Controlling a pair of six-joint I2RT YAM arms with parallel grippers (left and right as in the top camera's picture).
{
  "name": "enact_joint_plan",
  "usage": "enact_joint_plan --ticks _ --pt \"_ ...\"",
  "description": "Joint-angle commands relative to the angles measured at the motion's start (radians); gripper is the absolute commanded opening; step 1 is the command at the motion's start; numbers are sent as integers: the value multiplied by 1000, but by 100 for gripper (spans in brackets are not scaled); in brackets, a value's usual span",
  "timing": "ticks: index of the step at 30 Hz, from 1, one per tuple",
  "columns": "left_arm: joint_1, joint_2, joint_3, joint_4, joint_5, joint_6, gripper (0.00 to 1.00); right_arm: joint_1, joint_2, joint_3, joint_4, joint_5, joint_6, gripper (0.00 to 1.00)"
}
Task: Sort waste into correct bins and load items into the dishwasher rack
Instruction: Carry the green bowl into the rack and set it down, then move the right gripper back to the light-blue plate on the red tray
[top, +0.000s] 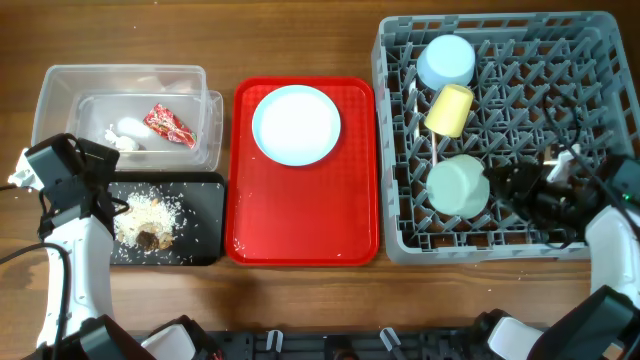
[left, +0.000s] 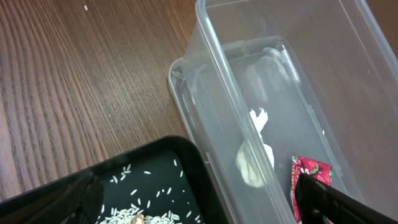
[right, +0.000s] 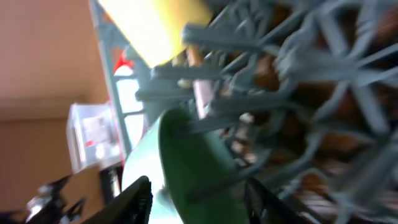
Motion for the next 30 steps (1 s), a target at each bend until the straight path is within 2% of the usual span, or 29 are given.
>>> enact_joint_plan --ticks 1,4,8,12,15,17,21,26,30 --pt "5 -11 10 3 -6 16 100 5 -13 153 -29 99 44 53" --pt "5 -11 10 3 -6 16 100 34 -16 257 -66 109 40 53" --pt "5 -11 10 3 -6 15 100 148 -21 399 -119 110 13 54" --pt "5 -11 10 3 -6 15 100 351 -23 479 -122 154 5 54" --pt "5 -11 10 3 -6 16 100 570 -23 498 -54 277 8 53" --pt "5 -11 10 3 -6 15 100 726 -14 498 10 385 8 44" --pt "5 -11 10 3 -6 16 100 1021 54 498 153 672 19 5" --pt "5 -11 10 3 -6 15 100 1223 214 498 299 954 17 4" --pt "5 -11 10 3 -6 15 100 1285 395 498 447 985 6 4"
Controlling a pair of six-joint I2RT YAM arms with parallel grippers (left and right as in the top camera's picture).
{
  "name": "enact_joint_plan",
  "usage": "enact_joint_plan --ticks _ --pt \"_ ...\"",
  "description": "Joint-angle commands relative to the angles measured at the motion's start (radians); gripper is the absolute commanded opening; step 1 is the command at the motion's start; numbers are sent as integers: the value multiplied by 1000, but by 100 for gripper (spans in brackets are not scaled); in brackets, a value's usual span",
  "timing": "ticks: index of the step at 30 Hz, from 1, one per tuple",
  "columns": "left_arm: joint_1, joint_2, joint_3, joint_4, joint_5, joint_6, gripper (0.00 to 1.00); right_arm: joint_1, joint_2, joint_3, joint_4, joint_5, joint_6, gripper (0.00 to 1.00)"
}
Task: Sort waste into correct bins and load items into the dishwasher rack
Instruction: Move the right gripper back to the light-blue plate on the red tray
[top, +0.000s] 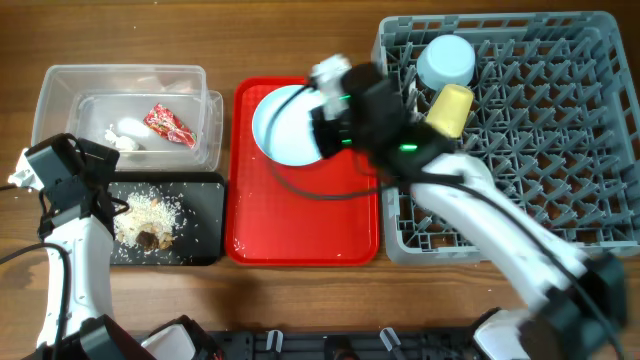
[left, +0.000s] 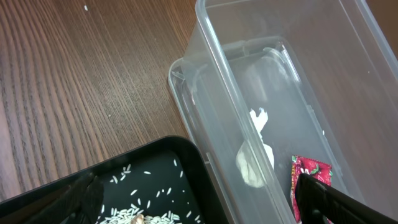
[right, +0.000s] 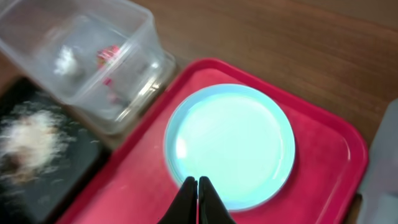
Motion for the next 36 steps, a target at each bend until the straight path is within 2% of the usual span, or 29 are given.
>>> enact_joint_plan --ticks 1,6,11,16,21,32,36 --pt "5 -11 10 3 -6 15 100 31 169 10 99 153 -7 4" --pt "5 -11 10 3 -6 16 100 31 332 10 235 144 -7 4" --pt "5 -11 10 3 -6 15 100 31 417 10 291 35 -6 4" --pt "5 -11 10 3 -6 16 100 31 419 10 256 -16 -5 4" --pt "5 -11 10 3 -6 15 100 31 419 10 153 -61 5 4" --pt "5 -11 10 3 -6 16 100 31 417 10 48 -301 182 5" --pt "5 -11 10 3 -6 16 100 38 417 10 -10 -391 186 4"
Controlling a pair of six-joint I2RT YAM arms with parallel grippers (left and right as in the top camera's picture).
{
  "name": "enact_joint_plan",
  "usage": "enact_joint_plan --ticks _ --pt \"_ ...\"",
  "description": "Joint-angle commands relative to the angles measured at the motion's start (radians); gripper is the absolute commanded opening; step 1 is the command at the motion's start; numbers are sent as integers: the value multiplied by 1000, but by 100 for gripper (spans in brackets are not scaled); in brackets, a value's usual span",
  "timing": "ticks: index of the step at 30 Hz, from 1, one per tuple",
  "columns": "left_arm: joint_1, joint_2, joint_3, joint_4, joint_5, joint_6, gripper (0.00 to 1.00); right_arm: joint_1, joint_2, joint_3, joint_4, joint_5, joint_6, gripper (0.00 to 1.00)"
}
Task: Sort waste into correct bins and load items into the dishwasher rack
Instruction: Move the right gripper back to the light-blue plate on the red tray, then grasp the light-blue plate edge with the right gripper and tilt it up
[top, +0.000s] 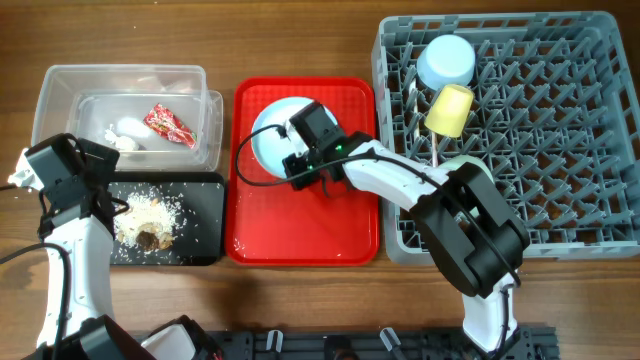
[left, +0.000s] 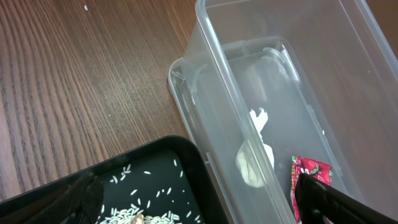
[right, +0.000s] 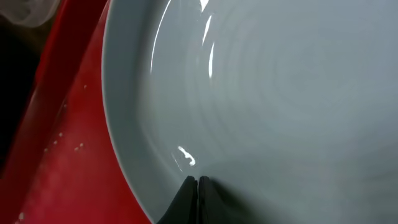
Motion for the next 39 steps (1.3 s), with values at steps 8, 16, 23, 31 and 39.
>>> enact_joint_plan --ticks 8,16,23,31,39 --pt "5 -11 10 3 -6 15 100 63 -13 11 -69 -171 43 7" --pt "5 -11 10 3 -6 15 100 63 -167 35 -55 -9 -32 9" --pt "5 -11 10 3 -6 15 100 63 -260 35 -6 282 -153 30" --pt "5 -11 10 3 -6 15 100 53 -256 34 -3 376 -210 39" --pt "5 -11 10 3 -6 16 100 17 -254 33 -10 402 -210 43"
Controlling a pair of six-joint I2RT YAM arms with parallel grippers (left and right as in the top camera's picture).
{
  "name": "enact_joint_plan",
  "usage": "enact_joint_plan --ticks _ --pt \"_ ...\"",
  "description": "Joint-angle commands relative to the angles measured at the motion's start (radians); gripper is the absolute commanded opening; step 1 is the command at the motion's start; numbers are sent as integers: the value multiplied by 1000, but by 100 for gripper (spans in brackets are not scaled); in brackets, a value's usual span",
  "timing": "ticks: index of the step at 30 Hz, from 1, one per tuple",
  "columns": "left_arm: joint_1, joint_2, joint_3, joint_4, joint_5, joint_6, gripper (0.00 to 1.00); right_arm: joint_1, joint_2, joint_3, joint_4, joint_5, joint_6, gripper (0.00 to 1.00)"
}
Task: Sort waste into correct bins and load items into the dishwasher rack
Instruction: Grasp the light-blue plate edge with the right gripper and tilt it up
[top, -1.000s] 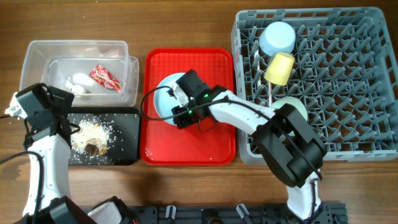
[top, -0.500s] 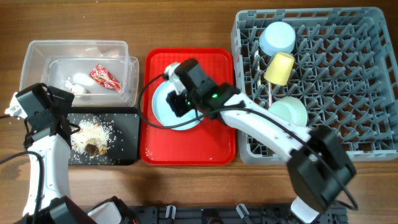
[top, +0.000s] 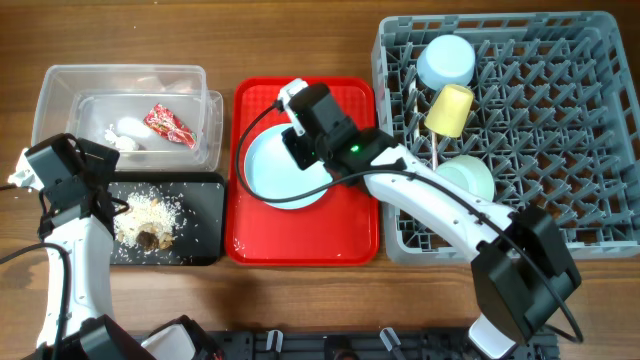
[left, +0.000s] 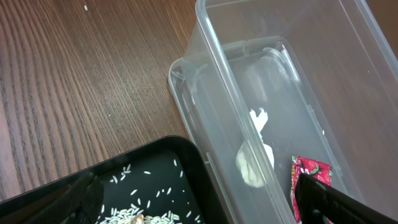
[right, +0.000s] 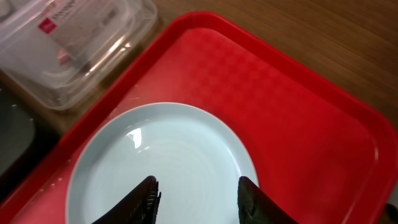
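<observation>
A light blue plate (top: 285, 170) lies on the red tray (top: 350, 235), its left edge against the tray's left rim. My right gripper (right: 199, 186) hangs just above the plate (right: 161, 162), open, with nothing between its fingers (right: 151, 193). The grey dishwasher rack (top: 560, 150) holds a blue cup (top: 446, 62), a yellow cup (top: 449, 109) and a green cup (top: 468, 178). My left gripper (left: 199, 208) is open over the corner where the clear bin (left: 249, 106) meets the black tray (left: 155, 180).
The clear bin (top: 60, 90) holds a red wrapper (top: 168, 125) and a white crumpled wad (top: 125, 133). Rice and a brown scrap lie on the black tray (top: 200, 240). The right arm spans from the rack's front edge across the red tray.
The plate lay in the far half of the red tray and now lies nearer the front left. My right gripper was shut with its tips on the plate and is now open above it.
My right gripper was down in the rack beside the green cup. Then it was shut above the plate on the red tray, then shut with its tips on the plate. Now the plate sits toward the tray's front left and the gripper is open. The left arm stayed still.
</observation>
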Motion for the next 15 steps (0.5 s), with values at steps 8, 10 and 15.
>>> enact_joint_plan --ticks 8,10,15 --pt "5 -11 10 3 -6 16 100 -35 -1 9 -19 33 -27 43" --pt "5 -11 10 3 -6 15 100 -42 0 9 -19 32 -25 43" --pt "5 -11 10 3 -6 15 100 -58 40 9 -4 32 -26 44"
